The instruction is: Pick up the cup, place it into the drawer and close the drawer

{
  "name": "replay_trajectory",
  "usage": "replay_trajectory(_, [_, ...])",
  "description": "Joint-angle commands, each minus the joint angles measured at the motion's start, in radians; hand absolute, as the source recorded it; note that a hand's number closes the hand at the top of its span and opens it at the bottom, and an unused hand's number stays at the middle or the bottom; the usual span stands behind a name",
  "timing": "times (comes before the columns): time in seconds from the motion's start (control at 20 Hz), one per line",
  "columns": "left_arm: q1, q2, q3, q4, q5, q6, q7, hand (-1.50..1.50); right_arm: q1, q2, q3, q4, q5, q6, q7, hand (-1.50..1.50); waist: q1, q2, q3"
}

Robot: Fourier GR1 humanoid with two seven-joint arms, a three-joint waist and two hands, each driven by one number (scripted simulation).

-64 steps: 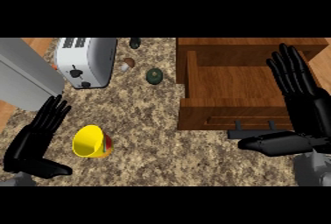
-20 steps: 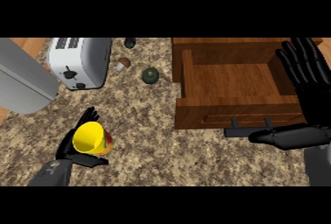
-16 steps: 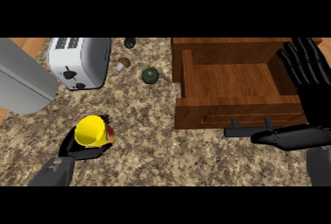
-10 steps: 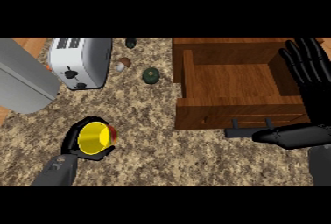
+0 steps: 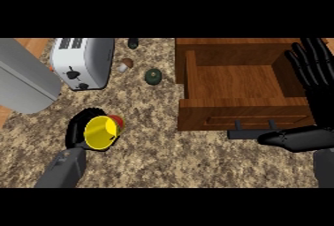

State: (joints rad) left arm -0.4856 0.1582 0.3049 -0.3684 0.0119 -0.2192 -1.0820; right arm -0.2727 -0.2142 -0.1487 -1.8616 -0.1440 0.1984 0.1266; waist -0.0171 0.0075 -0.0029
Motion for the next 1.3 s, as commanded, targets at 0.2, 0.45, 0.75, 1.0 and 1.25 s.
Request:
replay_trajectory(0.2, [-0.112,-0.053,0.013,-0.071,0.037,0.03,-0.026,1.5,0.074,0.003,0.013,-0.051,0.005,0.02,-0.011,-1.5,0.003,-0.007,0.002])
replay_trajectory(0.45, [-0.189,-0.099,-0.037,-0.247,0.044,0.077,0.151,1.5,0.071,0.015,0.009,-0.042,0.017,0.002,-0.016,-1.5,0.018,-0.013,0.004])
replay_trajectory(0.75, [-0.325,-0.156,-0.121,-0.434,0.045,0.136,0.427,1.5,-0.005,0.013,0.023,0.029,0.069,-0.03,-0.005,-1.5,0.031,-0.014,0.004])
replay_trajectory(1.0, [-0.416,-0.158,-0.176,-0.54,0.069,0.23,0.615,1.5,0.006,-0.015,-0.037,0.018,0.002,0.001,-0.007,-1.5,0.018,-0.012,0.003])
replay_trajectory(1.25, [-0.629,-0.158,-0.272,-0.477,0.121,0.4,0.757,1.5,0.027,-0.003,-0.016,0.043,0.055,-0.004,-0.072,-1.5,0.0,-0.008,0.004])
